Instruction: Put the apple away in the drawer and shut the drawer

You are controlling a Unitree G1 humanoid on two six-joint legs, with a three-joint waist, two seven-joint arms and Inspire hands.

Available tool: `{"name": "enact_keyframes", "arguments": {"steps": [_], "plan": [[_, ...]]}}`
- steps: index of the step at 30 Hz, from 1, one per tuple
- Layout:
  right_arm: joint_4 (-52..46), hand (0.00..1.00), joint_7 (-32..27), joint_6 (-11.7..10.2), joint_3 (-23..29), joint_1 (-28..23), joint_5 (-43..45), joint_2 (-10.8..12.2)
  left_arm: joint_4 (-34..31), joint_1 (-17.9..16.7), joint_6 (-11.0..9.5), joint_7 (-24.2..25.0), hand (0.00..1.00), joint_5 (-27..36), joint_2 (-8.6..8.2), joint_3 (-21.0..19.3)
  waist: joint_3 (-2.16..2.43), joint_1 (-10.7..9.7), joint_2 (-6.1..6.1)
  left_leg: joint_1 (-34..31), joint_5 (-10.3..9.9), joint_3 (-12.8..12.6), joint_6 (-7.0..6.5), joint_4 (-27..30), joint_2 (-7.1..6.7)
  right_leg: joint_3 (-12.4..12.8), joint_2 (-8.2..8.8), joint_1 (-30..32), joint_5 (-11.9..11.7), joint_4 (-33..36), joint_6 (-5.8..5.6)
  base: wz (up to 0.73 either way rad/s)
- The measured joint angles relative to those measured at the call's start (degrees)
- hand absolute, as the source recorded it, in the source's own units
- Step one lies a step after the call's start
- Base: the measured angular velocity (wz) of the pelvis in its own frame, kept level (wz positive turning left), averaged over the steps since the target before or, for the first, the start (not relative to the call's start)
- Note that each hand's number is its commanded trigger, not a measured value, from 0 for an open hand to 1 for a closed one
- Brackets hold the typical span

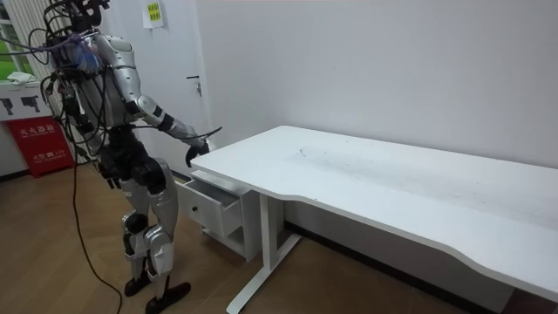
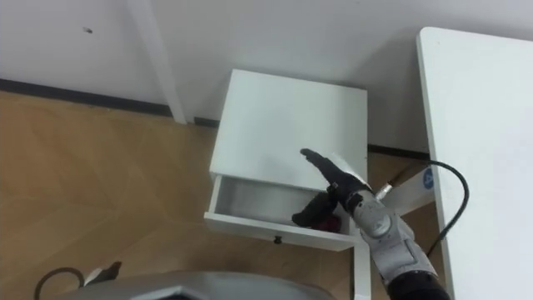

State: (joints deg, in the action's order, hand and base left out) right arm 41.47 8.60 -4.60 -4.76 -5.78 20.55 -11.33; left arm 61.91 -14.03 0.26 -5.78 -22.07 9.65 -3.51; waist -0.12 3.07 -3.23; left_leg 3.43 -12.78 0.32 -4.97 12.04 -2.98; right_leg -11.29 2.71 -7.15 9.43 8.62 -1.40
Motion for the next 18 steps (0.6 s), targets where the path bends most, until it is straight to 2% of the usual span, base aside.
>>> {"name": "enact_keyframes", "arguments": {"steps": [3, 6, 7, 8, 9, 10, 11, 12, 13, 14, 15, 16, 17, 18], "plan": [[7.97, 0.00, -2.07, -0.74, 3.57, -0.35, -3.98, 0.19, 0.60, 0.52, -0.24, -0.31, 0.00, -0.07, 0.01, -2.25, 0.01, -0.24, 0.09, -0.09, -0.15, -0.08, -0.20, 0.25, 0.03, 0.03, 0.07, 0.07, 0.08, 0.54, -0.12, 0.07], [15.06, 0.00, -4.10, -0.83, 9.05, -0.82, -5.49, 0.05, 1.29, 0.89, -0.50, -0.21, 0.00, -0.30, -0.03, -3.31, 0.13, -1.72, 1.02, -2.16, -1.69, -0.75, -0.69, 3.27, 0.15, -0.96, 0.95, 3.22, 1.66, 6.95, -0.90, 0.12], [17.65, 0.00, -5.51, -0.80, 11.32, -1.05, -5.46, -0.40, 2.47, 1.51, -1.00, -0.12, 0.00, 0.02, -0.03, -3.45, 0.22, -2.13, 1.65, -3.02, -2.65, -2.93, -1.04, 5.05, 0.32, -1.37, 2.07, 6.52, 3.03, 13.97, -1.14, 0.12], [20.26, 0.00, -6.92, -0.54, 12.67, -1.10, -5.21, -1.11, 4.08, 2.79, -1.03, 0.15, 0.00, 0.00, 0.05, -3.82, 0.10, -2.73, 2.15, -3.50, -3.02, -4.41, -1.56, 6.49, 0.18, -0.84, 3.58, 10.96, 3.12, 23.25, -1.14, 0.27], [22.70, 0.00, -7.85, -0.01, 12.98, -1.20, -5.11, -1.72, 4.56, 3.42, -1.01, 0.31, 0.00, 0.00, 0.46, -4.21, 0.12, -3.41, 2.24, -3.86, -3.49, -5.38, -2.37, 7.82, -0.61, 0.53, 5.18, 15.65, 1.81, 32.84, -1.29, 0.26], [23.80, 0.00, -8.19, 0.49, 13.01, -1.44, -4.91, -1.97, 4.54, 3.59, -1.00, 0.31, 0.00, 0.00, 0.66, -4.33, 0.10, -3.50, 2.20, -3.76, -3.73, -5.49, -2.79, 8.19, -0.91, 1.44, 5.91, 18.39, 0.17, 37.07, -1.43, 0.17], [25.42, 0.00, -8.66, 1.11, 13.45, -2.02, -4.95, -2.44, 4.64, 3.72, -0.98, 0.43, 0.00, 0.03, 0.81, -4.33, 0.07, -3.69, 2.97, -4.16, -4.20, -5.52, -3.52, 10.09, -0.82, 2.84, 6.31, 23.13, -5.80, 44.13, -1.48, 0.00], [26.42, 0.00, -8.89, 1.51, 13.71, -2.34, -5.12, -2.72, 4.64, 3.57, -0.95, 0.78, 0.00, -0.05, 0.97, -4.58, 0.52, -4.25, 4.47, -5.06, -4.49, -5.48, -4.03, 11.09, -0.14, 4.26, 5.87, 27.89, -14.13, 49.49, -2.59, -0.06], [27.13, 0.00, -8.88, 1.60, 14.21, -2.38, -5.27, -2.61, 4.62, 3.59, -0.95, 1.03, 0.00, -0.01, 1.36, -4.70, 0.69, -4.55, 5.07, -5.64, -4.59, -5.57, -4.29, 11.66, 0.03, 4.92, 5.82, 30.88, -17.11, 52.75, -2.22, -0.15], [28.40, 0.00, -8.82, 1.64, 14.61, -2.23, -5.66, -2.42, 4.72, 3.93, -0.66, 1.22, 0.00, 0.19, 2.24, -4.55, 0.43, -4.74, 5.28, -7.06, -4.94, -6.08, -4.90, 13.22, 0.45, 5.74, 5.69, 37.67, -15.37, 63.37, -1.79, -0.20], [29.71, 0.00, -8.77, 1.35, 14.94, -2.24, -7.84, -2.36, 4.76, 4.31, 0.13, 1.19, 0.00, 0.41, 2.81, -4.57, 0.23, -4.91, 5.70, -8.60, -5.17, -6.22, -5.28, 14.72, 0.78, 5.26, 5.55, 44.73, -11.62, 76.37, -1.35, -0.17], [30.48, 0.00, -8.84, 1.31, 15.06, -2.30, -9.20, -2.40, 4.76, 4.30, 0.62, 1.13, 0.00, 0.60, 2.89, -4.57, 0.11, -5.06, 6.06, -9.15, -5.29, -6.23, -5.49, 15.38, 1.28, 4.74, 5.14, 47.57, -10.30, 81.58, -1.05, -0.10], [32.41, 0.00, -9.02, 1.25, 14.82, -2.74, -11.92, -2.40, 4.65, 4.68, 1.73, 1.12, 0.00, 1.47, 2.91, -4.59, 0.09, -5.31, 6.94, -9.88, -5.37, -6.15, -5.62, 15.90, 2.36, 3.53, 4.49, 53.14, -7.91, 90.33, -0.49, -0.04], [33.32, 0.00, -9.13, 1.24, 14.30, -3.03, -12.82, -2.38, 4.55, 4.74, 2.28, 1.12, 0.00, 1.64, 2.91, -4.57, 0.04, -5.41, 7.23, -9.97, -5.31, -6.13, -5.64, 16.01, 2.88, 2.75, 4.13, 55.47, -6.92, 93.50, -0.15, -0.04]]}}
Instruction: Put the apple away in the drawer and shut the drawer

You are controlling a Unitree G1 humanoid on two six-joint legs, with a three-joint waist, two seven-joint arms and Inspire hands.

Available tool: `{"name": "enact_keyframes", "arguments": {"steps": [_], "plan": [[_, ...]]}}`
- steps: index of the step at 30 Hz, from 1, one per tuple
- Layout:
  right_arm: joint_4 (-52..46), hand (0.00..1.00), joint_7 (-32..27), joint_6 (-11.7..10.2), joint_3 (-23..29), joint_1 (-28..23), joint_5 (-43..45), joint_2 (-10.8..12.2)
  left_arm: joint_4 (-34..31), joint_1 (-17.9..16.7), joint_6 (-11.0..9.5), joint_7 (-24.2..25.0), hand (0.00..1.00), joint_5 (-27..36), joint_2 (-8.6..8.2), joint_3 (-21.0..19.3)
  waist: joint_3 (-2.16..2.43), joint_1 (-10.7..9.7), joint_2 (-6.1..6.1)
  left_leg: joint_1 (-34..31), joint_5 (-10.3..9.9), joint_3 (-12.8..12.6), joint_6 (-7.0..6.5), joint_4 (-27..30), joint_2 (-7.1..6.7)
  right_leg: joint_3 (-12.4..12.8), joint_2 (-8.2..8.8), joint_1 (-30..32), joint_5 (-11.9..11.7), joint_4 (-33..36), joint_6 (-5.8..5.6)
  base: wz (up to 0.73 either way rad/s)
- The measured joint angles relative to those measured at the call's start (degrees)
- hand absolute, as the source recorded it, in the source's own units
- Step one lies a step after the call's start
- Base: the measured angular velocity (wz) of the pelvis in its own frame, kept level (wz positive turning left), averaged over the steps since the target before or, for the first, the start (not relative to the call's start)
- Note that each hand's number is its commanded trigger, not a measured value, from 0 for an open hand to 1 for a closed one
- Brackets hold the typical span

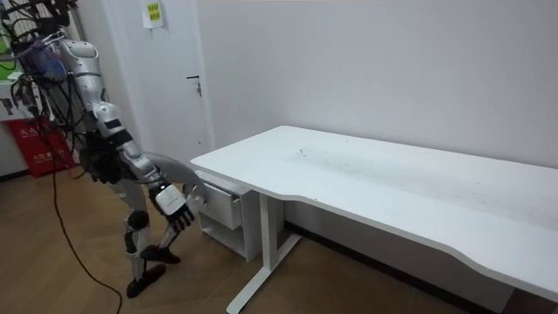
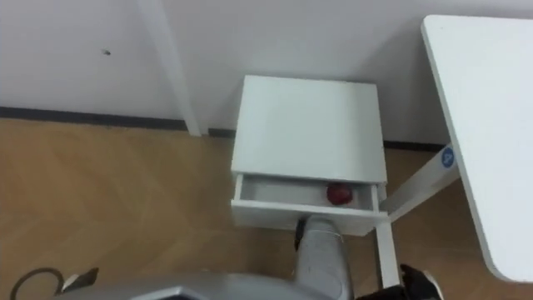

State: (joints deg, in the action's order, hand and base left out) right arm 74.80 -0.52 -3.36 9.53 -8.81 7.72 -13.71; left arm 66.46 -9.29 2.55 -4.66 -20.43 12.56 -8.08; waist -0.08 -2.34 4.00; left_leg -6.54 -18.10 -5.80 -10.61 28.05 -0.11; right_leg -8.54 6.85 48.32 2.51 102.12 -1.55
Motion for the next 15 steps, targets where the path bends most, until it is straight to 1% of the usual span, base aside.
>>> {"name": "enact_keyframes", "arguments": {"steps": [1, 2, 4, 5, 6, 7, 8, 10, 11, 12, 13, 14, 15], "plan": [[1.54, 0.00, -0.13, -0.04, -1.83, -0.83, -1.50, 0.04, 0.04, -0.09, 1.29, 0.00, 0.00, 0.00, 0.00, 0.11, -0.21, -0.38, 0.59, -0.05, -0.04, 0.29, -0.07, 0.32, 0.71, -1.36, 0.05, 4.33, 1.53, 5.03, 0.03, 0.00], [1.73, 0.00, -0.17, -0.04, -2.82, -1.89, -2.83, 0.18, 0.18, -0.17, 2.56, -0.03, 0.00, 0.02, -0.06, 0.26, -0.32, -0.70, 0.58, -0.04, -0.17, 0.37, -0.29, 0.89, 0.91, -1.64, 0.29, 8.07, 2.88, 8.20, -0.16, 0.04], [2.22, 0.00, -0.83, -0.04, -3.81, -2.80, -4.95, 0.17, 0.50, -0.18, 3.72, 0.00, 0.00, 0.14, -0.44, 0.38, -0.32, -1.01, 0.74, -0.53, -0.67, 0.49, -0.75, 2.51, 1.33, -2.29, 0.37, 11.81, 4.36, 9.66, -0.30, 0.08], [2.77, 0.00, -1.45, -0.08, -3.81, -2.83, -6.58, 0.30, 0.55, -0.35, 4.15, 0.03, 0.00, 0.36, -0.59, 0.40, -0.34, -1.38, 0.72, -0.63, -0.96, 0.75, -1.01, 3.09, 1.39, -2.76, 0.77, 13.05, 4.90, 9.54, -0.24, 0.14], [3.09, 0.00, -1.99, -0.17, -3.84, -2.89, -8.28, 0.35, 0.55, -0.57, 4.62, 0.03, 0.00, 0.82, -0.62, 0.39, -0.31, -1.68, 0.83, -0.79, -1.21, 0.99, -1.25, 3.63, 1.38, -3.16, 0.98, 13.81, 5.24, 9.50, -0.19, 0.12], [3.19, 0.00, -2.21, -0.24, -3.84, -2.93, -9.18, 0.34, 0.65, -0.67, 4.72, 0.03, 0.00, 0.88, -0.61, 0.27, -0.30, -1.76, 0.88, -0.82, -1.40, 1.01, -1.17, 3.81, 1.38, -3.13, 0.98, 13.98, 5.25, 9.45, -0.18, 0.08], [3.28, 0.00, -2.71, -0.23, -3.84, -3.01, -10.93, 0.32, 0.99, -0.84, 4.78, 0.02, 0.00, 1.08, -0.58, 0.20, -0.21, -1.80, 1.06, -0.88, -1.64, 1.01, -1.33, 4.14, 1.36, -2.82, 0.98, 14.01, 5.25, 9.31, -0.19, 0.00], [3.28, 0.00, -3.49, -0.22, -3.87, -2.71, -12.68, 0.30, 1.20, -1.38, 4.79, -0.11, 0.00, 1.97, -0.55, 0.21, -0.18, -1.90, 1.45, -1.30, -1.86, 1.00, -1.61, 5.06, 1.27, -2.44, 1.05, 13.89, 5.32, 8.72, -0.28, -0.02], [3.20, 0.00, -3.69, -0.13, -3.92, -2.52, -12.99, 0.31, 1.19, -1.94, 4.78, -0.11, 0.00, 1.95, -0.58, 0.22, -0.04, -2.25, 1.72, -1.70, -1.98, 0.97, -1.44, 5.13, 1.21, -2.25, 1.73, 13.32, 5.32, 7.22, -0.29, -0.05], [3.10, 0.00, -3.73, 0.48, -3.99, -2.36, -13.23, 0.28, 1.18, -2.24, 4.77, -0.10, 0.00, 1.95, -0.62, 0.11, 0.05, -2.17, 2.29, -1.69, -2.19, 0.77, 0.14, 5.02, 1.17, -2.20, 2.24, 12.35, 5.32, 4.98, -0.29, -0.11], [3.21, 0.00, -3.73, 1.05, -4.21, -2.46, -13.47, 0.28, 1.20, -2.56, 4.70, -0.10, 0.00, 1.92, -0.67, -0.25, 0.18, -2.06, 2.51, -1.35, -2.25, 0.17, 2.23, 4.63, 1.16, -2.02, 2.16, 11.72, 5.32, 3.71, -0.23, -0.35], [3.30, 0.00, -3.90, 2.43, -4.90, -1.64, -14.31, 0.19, 1.59, -3.98, 4.59, -0.15, 0.00, 1.62, -1.26, -1.46, -0.12, -1.96, 1.62, 0.41, -1.68, -1.65, 9.96, 2.05, 0.67, -1.69, 2.21, 9.59, 5.23, 0.26, 0.11, -0.34], [3.28, 0.00, -4.05, 3.19, -4.92, -0.87, -14.32, 0.52, 1.79, -4.63, 4.57, -0.16, 0.00, 2.07, -1.10, -1.42, 0.10, -2.10, 0.09, -0.97, -2.78, -0.22, 9.69, 8.10, 1.39, -0.70, 4.56, 8.07, 5.48, -2.19, -0.62, -0.12]]}}
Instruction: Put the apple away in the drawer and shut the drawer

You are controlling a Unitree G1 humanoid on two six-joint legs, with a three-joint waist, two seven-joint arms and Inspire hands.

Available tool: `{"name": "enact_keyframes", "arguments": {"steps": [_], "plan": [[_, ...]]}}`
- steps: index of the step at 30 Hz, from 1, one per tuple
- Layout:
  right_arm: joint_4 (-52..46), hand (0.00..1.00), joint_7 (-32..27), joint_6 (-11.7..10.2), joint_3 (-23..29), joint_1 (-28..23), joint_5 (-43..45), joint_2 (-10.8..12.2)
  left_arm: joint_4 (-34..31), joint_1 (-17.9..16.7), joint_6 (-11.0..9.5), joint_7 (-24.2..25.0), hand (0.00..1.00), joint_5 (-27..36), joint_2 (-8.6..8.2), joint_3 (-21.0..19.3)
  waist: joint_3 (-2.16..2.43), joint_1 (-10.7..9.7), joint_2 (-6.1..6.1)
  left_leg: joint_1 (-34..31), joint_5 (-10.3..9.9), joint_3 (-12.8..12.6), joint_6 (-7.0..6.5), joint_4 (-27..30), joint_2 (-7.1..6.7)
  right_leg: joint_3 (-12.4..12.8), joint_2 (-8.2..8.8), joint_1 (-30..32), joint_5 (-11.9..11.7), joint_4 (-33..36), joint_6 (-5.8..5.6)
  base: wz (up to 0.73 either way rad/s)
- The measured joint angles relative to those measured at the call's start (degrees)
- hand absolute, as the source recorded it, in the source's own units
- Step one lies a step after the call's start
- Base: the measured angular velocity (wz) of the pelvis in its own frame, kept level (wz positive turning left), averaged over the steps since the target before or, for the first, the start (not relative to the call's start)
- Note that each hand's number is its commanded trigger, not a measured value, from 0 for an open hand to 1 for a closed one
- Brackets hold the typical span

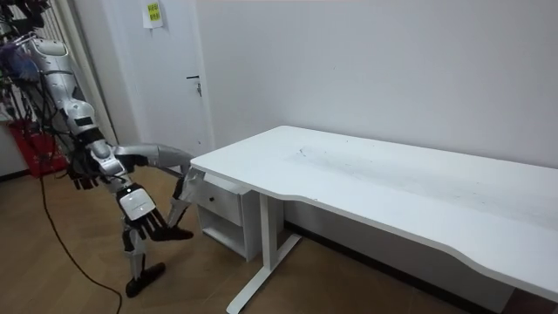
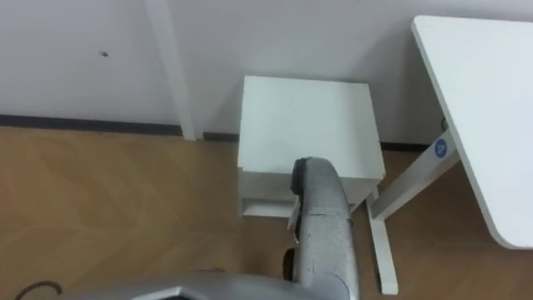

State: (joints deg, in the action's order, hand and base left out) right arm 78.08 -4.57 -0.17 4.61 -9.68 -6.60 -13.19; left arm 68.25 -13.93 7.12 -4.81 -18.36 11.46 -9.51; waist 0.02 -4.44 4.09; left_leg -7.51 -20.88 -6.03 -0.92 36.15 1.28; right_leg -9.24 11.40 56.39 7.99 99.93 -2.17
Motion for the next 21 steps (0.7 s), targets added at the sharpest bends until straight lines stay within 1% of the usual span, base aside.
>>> {"name": "enact_keyframes", "arguments": {"steps": [1, 2, 3, 4, 5, 6, 7, 8, 9, 10, 11, 12, 13, 14, 15, 16, 17, 18, 19, 20, 21], "plan": [[-0.07, 0.00, -0.06, 0.47, 0.48, -0.25, 0.33, 0.15, -0.55, 0.89, -0.29, 0.02, 0.00, 0.30, 0.65, 0.41, -0.28, -0.12, 0.60, -2.12, -1.84, 2.03, -2.85, 4.49, 2.44, 0.53, 0.80, -0.20, 0.20, -0.89, -0.33, 0.25], [-0.09, 0.00, -0.20, 1.72, 1.69, -0.27, 0.75, 0.31, -1.11, 1.85, -1.47, -0.14, 0.00, 0.73, 1.77, 0.33, -0.62, 0.34, 2.00, -4.88, -8.38, 3.09, -4.87, 9.10, 3.91, 3.56, 1.23, -0.75, 0.11, -3.66, -0.91, 0.15], [-0.16, 0.00, -0.29, 2.39, 1.79, 0.04, 1.04, 0.18, -1.16, 1.51, -1.64, -0.28, 0.00, 0.77, 1.76, 0.12, -0.59, 0.85, 1.79, -5.18, -9.21, 2.89, -5.48, 10.43, 3.33, 5.06, 0.98, -1.91, 0.07, -6.01, -1.03, -0.09], [-0.59, 0.00, -0.32, 2.80, 1.91, 0.46, 1.95, 0.01, -1.14, 0.44, -1.71, -0.62, 0.00, 0.84, 1.44, -0.21, -0.89, 0.56, 0.74, -4.20, -9.57, 2.20, -5.25, 9.72, 2.46, 5.98, 1.68, -5.81, -0.22, -10.55, -1.49, -0.22], [-0.82, 0.00, -0.24, 2.95, 1.92, 0.36, 2.09, 0.02, -1.13, 0.37, -1.93, -0.87, 0.00, 0.87, 1.33, -0.16, -0.88, 0.37, 0.34, -2.61, -8.69, 1.54, -4.93, 7.30, 1.73, 6.00, 1.64, -10.32, -0.68, -16.57, -2.08, -0.10], [-0.89, 0.00, -0.25, 3.27, 1.85, 0.29, 1.99, 0.01, -1.21, 0.43, -2.18, -1.00, 0.00, 0.87, 1.37, -0.12, -0.83, 0.25, 0.24, -1.94, -8.16, 1.50, -4.63, 6.08, 1.30, 5.57, 1.52, -12.81, -0.92, -20.05, -2.39, 0.07], [-0.95, 0.00, -0.27, 3.86, 1.88, 0.30, 1.95, 0.01, -1.30, 0.08, -2.50, -1.31, 0.00, 0.85, 1.51, -0.18, -1.03, 0.07, -0.39, -0.75, -7.08, 1.32, -4.75, 3.43, 0.41, 4.88, 1.46, -18.16, -1.19, -28.31, -2.81, 0.18], [-0.97, 0.00, -0.22, 4.34, 1.95, -0.09, 2.51, 0.01, -1.49, 0.11, -2.40, -1.81, 0.00, 0.82, 1.52, -0.32, -0.98, -0.18, -1.39, 1.20, -6.03, 1.34, -4.60, 0.37, -0.96, 4.64, 1.34, -24.63, -1.27, -36.91, -2.97, 0.23], [-0.96, 0.00, -0.17, 4.60, 2.00, -0.36, 2.77, 0.01, -1.79, 0.40, -2.32, -2.19, 0.00, 0.78, 1.44, -0.46, -0.91, -0.20, -2.01, 2.35, -5.59, 1.17, -4.43, -1.21, -1.45, 4.38, 1.19, -27.95, -1.22, -41.29, -3.03, 0.21], [-0.90, 0.00, 0.11, 5.06, 2.02, -0.63, 3.49, 0.00, -2.02, 0.36, -2.39, -2.56, 0.00, 0.66, 1.44, -0.43, -0.84, 0.13, -2.91, 4.23, -4.76, 0.59, -3.93, -4.03, -2.04, 4.50, 0.05, -34.26, -1.13, -50.08, -3.14, 0.15], [-0.90, 0.00, 0.43, 5.02, 2.45, -0.51, 4.80, 0.02, -2.11, 0.35, -2.33, -2.60, 0.00, 0.12, 1.42, -0.44, -0.79, 0.19, -3.52, 5.81, -4.17, 0.58, -3.99, -6.57, -2.25, 4.49, -1.66, -40.31, -0.56, -58.67, -3.69, 0.09], [-0.89, 0.00, 0.51, 4.90, 2.77, -0.47, 5.14, 0.10, -2.17, 0.25, -2.31, -2.69, 0.00, 0.12, 1.41, -0.52, -0.68, 0.35, -3.92, 6.71, -3.68, 0.63, -3.84, -7.78, -2.37, 4.55, -2.48, -43.06, -0.16, -62.99, -4.02, -0.08], [-0.84, 0.00, 0.53, 4.37, 3.51, -0.55, 5.64, 0.23, -2.21, 0.23, -2.33, -3.34, 0.00, 0.14, 1.32, -0.68, -0.51, 1.17, -4.36, 8.14, -2.69, 0.74, -3.07, -10.01, -2.46, 4.66, -4.26, -48.02, 0.42, -71.14, -4.15, -0.34], [-0.96, 0.00, 0.47, 3.88, 3.51, -0.23, 6.80, 0.22, -2.21, 0.25, -2.41, -3.79, 0.00, 0.14, 1.16, -1.29, -0.32, 2.19, -5.03, 9.28, -1.98, 0.75, -2.79, -12.44, -2.45, 4.45, -5.72, -51.75, 0.72, -78.08, -3.47, -0.57], [-1.17, 0.00, 0.31, 3.62, 3.48, 0.66, 7.45, 0.28, -2.30, -0.15, -2.46, -4.13, 0.00, 0.16, 1.01, -1.77, -0.25, 3.01, -5.82, 10.24, -1.18, 0.71, -2.25, -14.59, -2.31, 4.51, -6.24, -54.32, 0.40, -83.03, -3.23, -0.42], [-1.21, 0.00, 0.29, 3.46, 3.45, 1.04, 7.48, 0.43, -2.27, -0.17, -2.45, -4.39, 0.00, 0.16, 0.96, -1.99, -0.12, 2.94, -6.14, 10.37, -0.70, 0.65, -1.50, -15.02, -2.06, 4.32, -6.50, -55.42, 0.27, -84.85, -3.07, 0.00], [-1.28, 0.00, 0.16, 3.28, 3.41, 1.18, 7.40, 0.69, -2.29, 0.28, -2.54, -4.67, 0.00, 0.16, 0.70, -2.30, -0.04, 2.36, -7.35, 10.24, 0.50, -0.32, 0.52, -13.63, -1.96, 4.78, -6.26, -57.64, -0.11, -87.80, -2.71, 0.35], [-1.32, 0.00, 0.01, 3.32, 3.40, 1.23, 7.36, 0.84, -2.23, 0.46, -2.74, -4.66, 0.00, 0.20, 0.58, -2.15, -0.13, 2.24, -8.24, 9.06, 1.17, -1.21, 1.44, -10.44, -2.01, 6.39, -5.74, -58.93, -0.29, -89.15, -2.63, 0.68], [-1.47, 0.00, -0.36, 3.24, 3.59, 1.12, 6.74, 1.31, -2.57, 0.88, -3.55, -4.71, 0.00, 0.27, 0.31, -0.81, -0.21, 2.10, -9.99, 4.74, 0.37, -2.20, 0.19, -8.61, -2.17, 10.31, -4.37, -60.62, -0.32, -91.23, -2.67, 1.11], [-1.35, 0.00, -0.46, 3.19, 4.61, 0.74, 6.92, 1.31, -3.27, 2.84, -3.94, -4.72, 0.00, 0.25, -0.33, 1.24, -0.10, 2.32, -9.43, -1.17, 1.52, -0.79, -0.79, -13.20, -1.80, 11.64, -3.96, -60.27, -0.04, -91.11, -2.87, 1.23], [-0.66, 0.00, -0.45, 3.36, 5.37, 0.57, 7.28, 1.39, -3.66, 3.55, -4.06, -4.73, 0.00, 0.27, -0.55, 2.12, -0.18, 2.41, -9.49, -3.23, 6.49, -1.85, -3.85, -12.94, -1.56, 11.72, -3.44, -59.84, 0.77, -90.61, -3.41, 0.91]]}}
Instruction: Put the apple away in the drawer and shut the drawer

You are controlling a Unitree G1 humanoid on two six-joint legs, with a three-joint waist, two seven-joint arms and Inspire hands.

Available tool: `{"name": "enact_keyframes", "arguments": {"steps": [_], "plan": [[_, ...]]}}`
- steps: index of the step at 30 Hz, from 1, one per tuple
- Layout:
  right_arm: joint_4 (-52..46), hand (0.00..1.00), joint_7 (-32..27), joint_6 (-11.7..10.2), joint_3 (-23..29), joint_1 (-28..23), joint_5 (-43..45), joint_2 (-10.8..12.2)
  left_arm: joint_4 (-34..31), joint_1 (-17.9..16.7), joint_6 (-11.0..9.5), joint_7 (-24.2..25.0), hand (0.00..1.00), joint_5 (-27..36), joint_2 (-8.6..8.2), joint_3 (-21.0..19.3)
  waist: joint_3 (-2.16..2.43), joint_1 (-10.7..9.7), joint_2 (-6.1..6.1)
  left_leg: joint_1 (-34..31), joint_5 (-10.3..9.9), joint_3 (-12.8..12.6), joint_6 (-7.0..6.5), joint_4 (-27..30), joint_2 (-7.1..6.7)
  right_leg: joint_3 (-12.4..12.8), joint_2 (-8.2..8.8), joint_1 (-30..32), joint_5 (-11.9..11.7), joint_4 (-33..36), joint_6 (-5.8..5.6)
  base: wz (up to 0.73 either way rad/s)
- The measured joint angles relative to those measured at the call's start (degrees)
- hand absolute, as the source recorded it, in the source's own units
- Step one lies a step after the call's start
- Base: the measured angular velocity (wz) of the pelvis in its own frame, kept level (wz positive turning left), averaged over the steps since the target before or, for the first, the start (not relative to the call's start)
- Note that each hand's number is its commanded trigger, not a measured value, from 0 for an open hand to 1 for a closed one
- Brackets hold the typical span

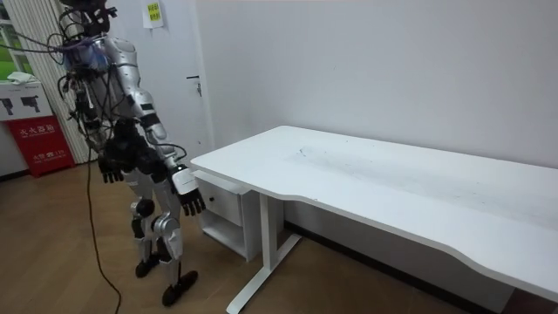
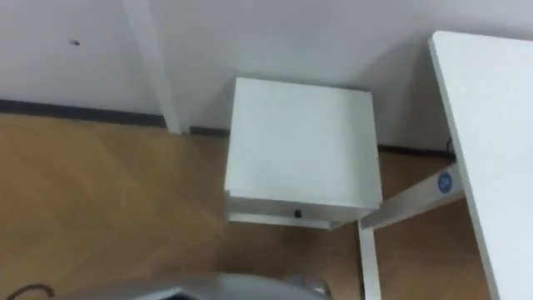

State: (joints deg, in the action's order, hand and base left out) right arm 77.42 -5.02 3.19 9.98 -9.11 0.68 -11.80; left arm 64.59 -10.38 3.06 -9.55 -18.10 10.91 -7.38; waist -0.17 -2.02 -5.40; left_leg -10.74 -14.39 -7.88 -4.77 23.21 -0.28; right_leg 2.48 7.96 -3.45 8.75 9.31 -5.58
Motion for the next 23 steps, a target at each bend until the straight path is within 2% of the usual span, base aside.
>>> {"name": "enact_keyframes", "arguments": {"steps": [1, 2, 3, 4, 5, 6, 10, 14, 16, 20, 23], "plan": [[1.69, 0.00, 0.17, 0.04, 0.66, 1.03, 0.96, 0.21, -0.22, -0.29, -0.27, -0.19, 0.00, 0.02, -0.69, 0.30, 0.02, 1.55, 0.42, 0.30, 1.07, -3.80, 0.14, 0.76, 0.22, -1.92, 0.50, 0.36, 1.50, 1.11, -0.68, 0.15], [1.98, 0.00, 0.40, -0.59, 0.60, 1.68, 1.53, 0.73, 0.14, -0.67, 0.28, -0.31, 0.00, 0.02, -1.05, 0.21, -0.12, 2.76, 1.03, 2.25, 1.07, -4.74, 0.13, -0.21, 0.56, -3.76, -0.16, 0.00, 1.67, 1.34, -0.21, -0.25], [1.97, 0.00, 0.95, -0.90, 0.05, 2.01, 2.23, 1.00, 0.47, -1.80, 0.85, -0.31, 0.00, 0.03, -1.26, 0.29, -0.35, 3.46, 1.71, 4.92, 1.07, -4.47, 0.13, -1.59, 0.63, -4.24, -1.14, -0.56, 1.49, 0.71, 0.17, -0.36], [2.00, 0.00, 1.04, -0.77, -0.29, 2.00, 2.58, 1.00, 0.72, -2.31, 0.96, -0.30, 0.00, 0.01, -1.40, 0.28, -0.25, 3.69, 2.05, 6.25, 1.07, -4.47, 0.14, -2.42, 0.62, -4.26, -1.71, -0.66, 1.17, -0.09, 0.50, -0.37], [1.91, 0.00, 0.98, -0.45, -1.52, 1.98, 3.62, 0.93, 0.84, -2.98, 1.19, -0.26, 0.00, 0.00, -1.69, 0.23, -0.38, 3.88, 2.45, 8.60, 1.04, -4.27, 0.21, -3.98, 0.37, -4.56, -2.49, -0.68, 0.80, -1.36, 1.39, -0.29], [1.79, 0.00, 0.94, 0.27, -2.27, 1.74, 4.10, 0.83, 1.32, -3.18, 1.21, -0.13, 0.00, -0.01, -2.09, 0.15, -0.37, 3.66, 2.86, 10.45, 1.07, -3.77, 0.83, -5.77, 0.41, -4.55, -3.19, -1.61, 0.63, -1.05, 1.74, -0.23], [1.81, 0.00, 1.24, 1.94, -2.61, 1.68, 4.25, 0.90, 1.54, -2.17, 0.86, 0.19, 0.00, -0.08, -3.26, -0.85, -0.29, 2.96, 4.15, 13.58, 1.86, -3.08, 2.38, -9.97, 0.44, -4.59, -4.16, -2.45, 1.08, -0.76, 2.60, -0.06], [1.38, 0.00, 3.33, 1.98, -4.18, 1.27, 4.26, 1.13, 1.54, -1.94, 0.78, 1.30, 0.00, -0.12, -3.49, -0.87, -0.22, 2.31, 3.78, 14.75, 1.96, -2.81, 3.24, -11.49, 0.67, -4.41, -4.92, -2.56, 1.49, -0.44, 3.25, -0.10], [1.32, 0.00, 4.21, 2.13, -4.18, 1.14, 4.26, 1.18, 1.55, -2.01, 1.01, 1.85, 0.00, -0.15, -3.58, -0.91, -0.30, 2.27, 3.55, 14.90, 1.92, -2.80, 3.32, -11.67, 0.77, -4.39, -5.01, -2.71, 1.56, -0.38, 3.36, -0.03], [1.33, 0.00, 5.76, 3.93, -4.20, 1.06, 4.25, 1.56, 1.56, -2.49, 2.06, 2.99, 0.00, -0.17, -3.66, -1.52, -0.23, 2.26, 2.84, 15.26, 1.83, -2.80, 3.31, -11.45, 0.72, -4.25, -5.00, -3.00, 1.57, -0.47, 3.38, 0.00], [1.25, 0.00, 6.30, 4.40, -4.22, 1.04, 4.44, 2.09, 1.63, -3.24, 2.80, 3.11, 0.00, -0.15, -3.68, -1.52, -0.12, 2.24, 2.89, 15.42, 1.77, -2.79, 3.27, -11.48, 0.70, -4.21, -4.98, -3.09, 1.56, -0.21, 3.38, 0.00]]}}
